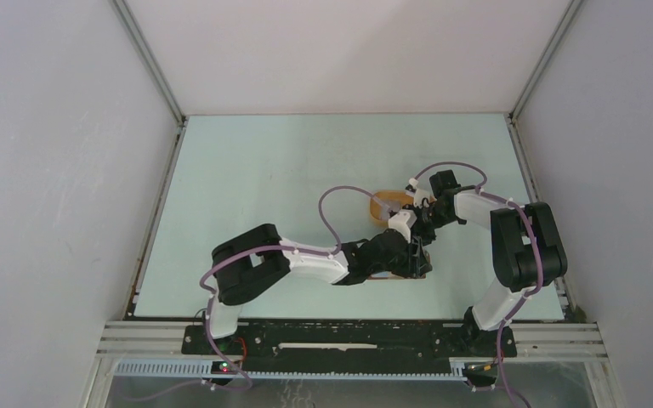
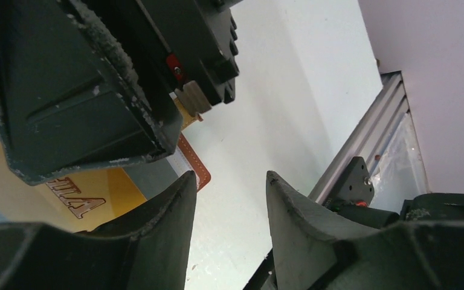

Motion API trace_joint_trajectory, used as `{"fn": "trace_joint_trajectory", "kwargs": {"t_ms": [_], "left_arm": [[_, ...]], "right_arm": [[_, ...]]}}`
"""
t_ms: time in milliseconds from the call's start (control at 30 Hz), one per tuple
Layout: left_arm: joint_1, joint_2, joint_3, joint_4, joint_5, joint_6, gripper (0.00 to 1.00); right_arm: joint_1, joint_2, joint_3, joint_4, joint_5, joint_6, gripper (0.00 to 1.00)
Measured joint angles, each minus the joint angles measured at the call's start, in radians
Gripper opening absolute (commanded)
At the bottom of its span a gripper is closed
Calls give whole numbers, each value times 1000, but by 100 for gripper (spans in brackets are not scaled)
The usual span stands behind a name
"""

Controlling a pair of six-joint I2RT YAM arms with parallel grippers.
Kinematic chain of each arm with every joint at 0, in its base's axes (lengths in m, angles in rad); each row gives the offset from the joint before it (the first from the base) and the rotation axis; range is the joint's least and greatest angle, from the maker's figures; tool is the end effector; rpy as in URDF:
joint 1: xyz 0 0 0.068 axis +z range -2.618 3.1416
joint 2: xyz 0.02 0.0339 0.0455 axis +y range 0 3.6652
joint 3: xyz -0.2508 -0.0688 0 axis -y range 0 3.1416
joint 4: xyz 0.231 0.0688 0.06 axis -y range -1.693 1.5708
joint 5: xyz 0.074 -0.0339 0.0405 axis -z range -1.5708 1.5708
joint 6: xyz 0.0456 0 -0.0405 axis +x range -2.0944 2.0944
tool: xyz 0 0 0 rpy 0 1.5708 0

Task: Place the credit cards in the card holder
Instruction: Insert the credit card into the card holder.

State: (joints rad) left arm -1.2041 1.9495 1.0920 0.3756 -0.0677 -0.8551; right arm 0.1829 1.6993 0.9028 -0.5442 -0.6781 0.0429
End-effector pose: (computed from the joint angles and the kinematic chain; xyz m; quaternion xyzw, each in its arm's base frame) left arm 0.1517 -0.3864 0.1557 0.1312 0.8450 -0.4288 0.2915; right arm 0.2716 0.0793 0.1324 -0.1036 0.9319 0.3405 0.0703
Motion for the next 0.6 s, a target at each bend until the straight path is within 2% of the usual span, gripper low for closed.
{"fn": "trace_joint_trajectory", "kwargs": {"t_ms": [600], "left_arm": [[0, 69, 141, -231, -71, 25, 53]], "right_arm": [[0, 0, 0, 0, 0, 0, 42]]}}
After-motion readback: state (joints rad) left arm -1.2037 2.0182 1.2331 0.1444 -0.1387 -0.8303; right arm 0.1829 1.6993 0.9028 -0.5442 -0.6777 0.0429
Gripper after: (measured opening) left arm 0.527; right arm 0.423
